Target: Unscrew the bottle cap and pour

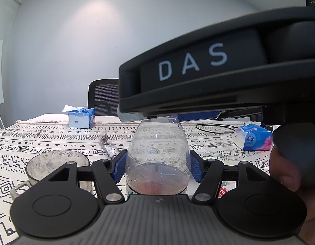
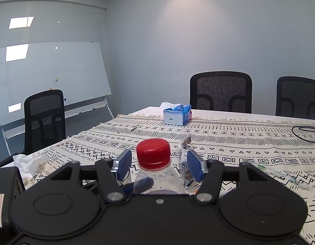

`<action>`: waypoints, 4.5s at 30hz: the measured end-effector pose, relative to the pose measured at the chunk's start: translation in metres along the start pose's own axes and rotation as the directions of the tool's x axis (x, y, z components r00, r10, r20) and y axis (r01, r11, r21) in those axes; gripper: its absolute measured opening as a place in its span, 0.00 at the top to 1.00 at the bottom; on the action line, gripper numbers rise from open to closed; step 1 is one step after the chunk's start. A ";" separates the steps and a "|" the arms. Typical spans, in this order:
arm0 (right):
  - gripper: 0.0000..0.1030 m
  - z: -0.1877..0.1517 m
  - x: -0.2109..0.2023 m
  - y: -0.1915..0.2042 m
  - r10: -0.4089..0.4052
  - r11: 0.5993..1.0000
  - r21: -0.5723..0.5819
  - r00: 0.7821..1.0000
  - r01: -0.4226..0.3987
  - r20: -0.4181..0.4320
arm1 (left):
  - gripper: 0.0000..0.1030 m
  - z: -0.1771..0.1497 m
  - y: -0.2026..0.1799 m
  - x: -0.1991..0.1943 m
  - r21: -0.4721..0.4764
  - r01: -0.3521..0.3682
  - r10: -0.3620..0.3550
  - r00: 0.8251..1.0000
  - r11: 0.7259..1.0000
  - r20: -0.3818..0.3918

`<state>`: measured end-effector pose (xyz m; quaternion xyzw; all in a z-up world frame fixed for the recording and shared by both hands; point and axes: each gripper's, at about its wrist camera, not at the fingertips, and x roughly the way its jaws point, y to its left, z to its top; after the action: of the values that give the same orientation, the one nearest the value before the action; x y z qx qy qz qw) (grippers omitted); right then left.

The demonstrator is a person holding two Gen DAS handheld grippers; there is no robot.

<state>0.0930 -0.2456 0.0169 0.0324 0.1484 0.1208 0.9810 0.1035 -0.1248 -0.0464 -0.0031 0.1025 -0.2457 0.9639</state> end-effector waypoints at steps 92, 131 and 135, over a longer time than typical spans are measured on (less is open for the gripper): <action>0.36 0.010 -0.026 -0.011 0.050 0.995 -0.085 0.996 -0.043 0.079 | 0.43 -0.011 0.010 -0.004 0.045 0.076 -0.079 0.996 0.996 0.050; 0.68 0.013 -0.014 0.010 0.069 0.992 -0.101 0.998 -0.070 -0.009 | 0.43 -0.011 -0.006 -0.010 0.114 -0.005 -0.001 0.999 0.993 0.052; 0.68 0.013 -0.013 0.013 0.056 0.993 -0.104 0.998 -0.057 -0.010 | 0.43 -0.011 -0.006 -0.010 0.114 -0.006 0.000 0.999 0.993 0.051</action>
<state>0.0819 -0.2362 0.0347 -0.0152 0.1446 0.1563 0.9770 0.0894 -0.1250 -0.0548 0.0459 0.0635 -0.2494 0.9652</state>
